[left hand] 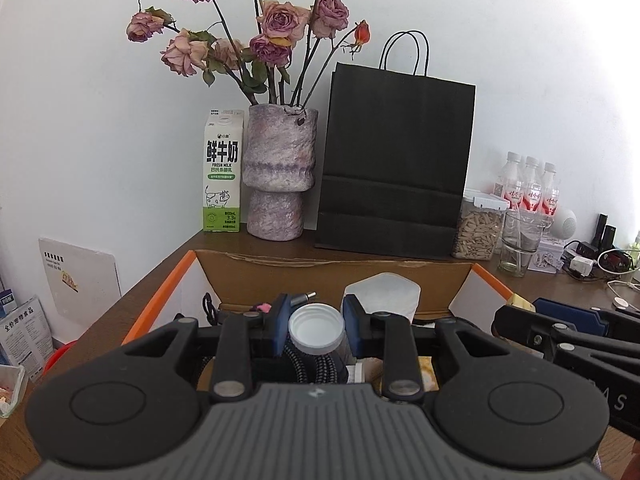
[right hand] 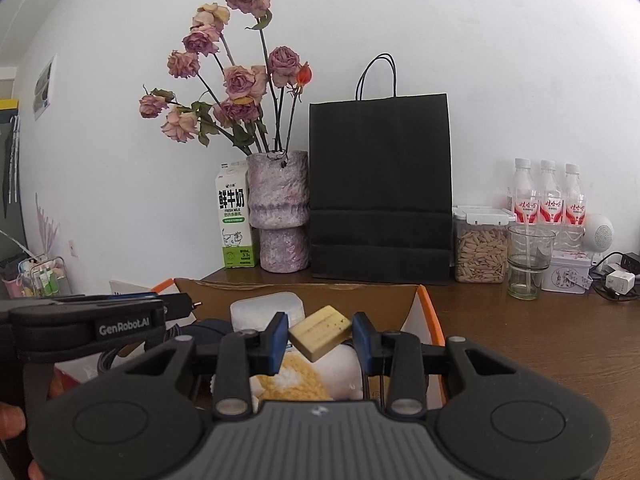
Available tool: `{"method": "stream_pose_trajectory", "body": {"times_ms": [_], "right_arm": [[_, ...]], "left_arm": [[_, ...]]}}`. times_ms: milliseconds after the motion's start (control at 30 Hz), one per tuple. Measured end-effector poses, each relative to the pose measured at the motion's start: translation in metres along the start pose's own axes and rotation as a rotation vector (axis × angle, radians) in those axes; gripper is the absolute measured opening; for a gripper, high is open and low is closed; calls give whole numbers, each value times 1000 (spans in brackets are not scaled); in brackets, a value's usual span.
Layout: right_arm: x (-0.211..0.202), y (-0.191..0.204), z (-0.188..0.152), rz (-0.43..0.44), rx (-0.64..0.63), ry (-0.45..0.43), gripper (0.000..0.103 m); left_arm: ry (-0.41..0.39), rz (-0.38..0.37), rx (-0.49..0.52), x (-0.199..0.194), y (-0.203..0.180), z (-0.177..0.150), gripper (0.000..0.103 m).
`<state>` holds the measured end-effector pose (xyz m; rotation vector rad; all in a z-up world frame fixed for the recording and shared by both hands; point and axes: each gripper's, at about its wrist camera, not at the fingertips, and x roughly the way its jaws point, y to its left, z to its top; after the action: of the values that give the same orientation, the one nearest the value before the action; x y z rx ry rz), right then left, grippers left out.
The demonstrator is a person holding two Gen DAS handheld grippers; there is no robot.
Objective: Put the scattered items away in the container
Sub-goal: 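Carry the soap bar and white cap into the box and open both tools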
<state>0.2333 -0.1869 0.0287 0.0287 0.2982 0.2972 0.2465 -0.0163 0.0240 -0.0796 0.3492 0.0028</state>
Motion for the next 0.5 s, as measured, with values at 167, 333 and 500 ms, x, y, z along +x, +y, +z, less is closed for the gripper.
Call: {"method": "stream_pose_trajectory", "body": {"times_ms": [167,333,500], "right_arm": [[2,0,-3,-2,-4,15,34],[5,0,-6,-14,-6,31,34],[8,-1,-12,-38,1,53,82]], "left_arm": [[-3,-2,4,0,0,-2,29],[-3,13,28,1,-4,-4,36],[-37,37,28,-5,-4,-3,91]]}}
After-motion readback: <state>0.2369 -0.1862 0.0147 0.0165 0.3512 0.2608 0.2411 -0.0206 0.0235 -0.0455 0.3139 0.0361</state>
